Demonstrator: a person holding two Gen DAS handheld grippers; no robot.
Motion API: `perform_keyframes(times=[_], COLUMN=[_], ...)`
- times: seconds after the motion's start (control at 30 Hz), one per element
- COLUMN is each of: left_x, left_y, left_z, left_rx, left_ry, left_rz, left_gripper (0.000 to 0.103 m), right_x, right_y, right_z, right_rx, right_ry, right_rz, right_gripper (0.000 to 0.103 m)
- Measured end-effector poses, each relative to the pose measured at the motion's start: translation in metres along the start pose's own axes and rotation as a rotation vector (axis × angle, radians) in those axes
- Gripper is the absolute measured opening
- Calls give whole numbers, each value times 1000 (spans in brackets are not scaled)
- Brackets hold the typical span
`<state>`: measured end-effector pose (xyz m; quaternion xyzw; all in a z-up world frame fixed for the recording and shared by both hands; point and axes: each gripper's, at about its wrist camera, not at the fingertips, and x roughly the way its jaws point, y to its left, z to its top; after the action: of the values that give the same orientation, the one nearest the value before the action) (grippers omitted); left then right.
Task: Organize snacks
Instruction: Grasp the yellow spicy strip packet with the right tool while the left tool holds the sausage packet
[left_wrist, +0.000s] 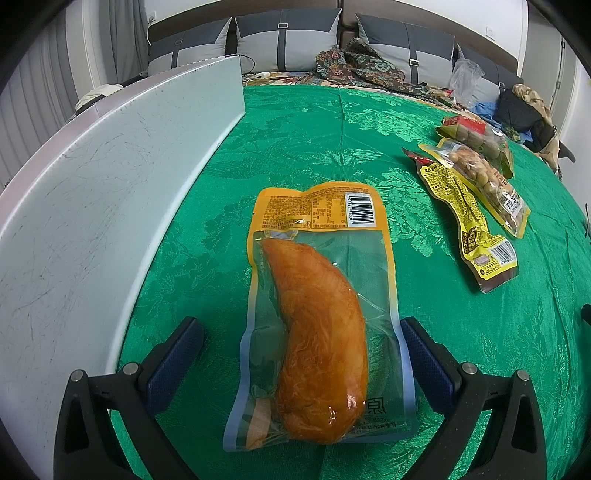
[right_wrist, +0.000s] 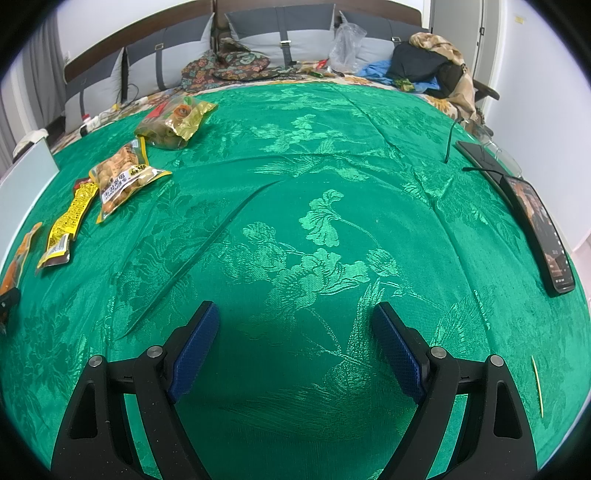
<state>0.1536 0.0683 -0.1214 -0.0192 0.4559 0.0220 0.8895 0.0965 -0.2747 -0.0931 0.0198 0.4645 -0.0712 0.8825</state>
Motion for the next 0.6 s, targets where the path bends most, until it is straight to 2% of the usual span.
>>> perform_keyframes(times=[0.17,0.23,0.27,0.33,0.43,0.5,0.6], left_x=[0,0,0,0,0,0,0], left_y=[0,0,0,0,0,0,0], left_z=[0,0,0,0,0,0,0], left_rx=[0,0,0,0,0,0,0], left_ry=[0,0,-1,-1,-1,-1,-1], left_rz=[0,0,0,0,0,0,0], left_gripper=[103,103,103,103,103,103,103], right_x=[0,-2,-8,-21,-23,-18,1], right_y=[0,3,8,24,78,110,161], right_z=[0,2,4,9,30,45,68], right_rx=[0,13,39,86,70,55,-2], right_ry=[0,27,15,-25,25,57,124], right_rz=[-2,-16,8,128,349,425,449], right_gripper=[88,86,86,86,86,86,86])
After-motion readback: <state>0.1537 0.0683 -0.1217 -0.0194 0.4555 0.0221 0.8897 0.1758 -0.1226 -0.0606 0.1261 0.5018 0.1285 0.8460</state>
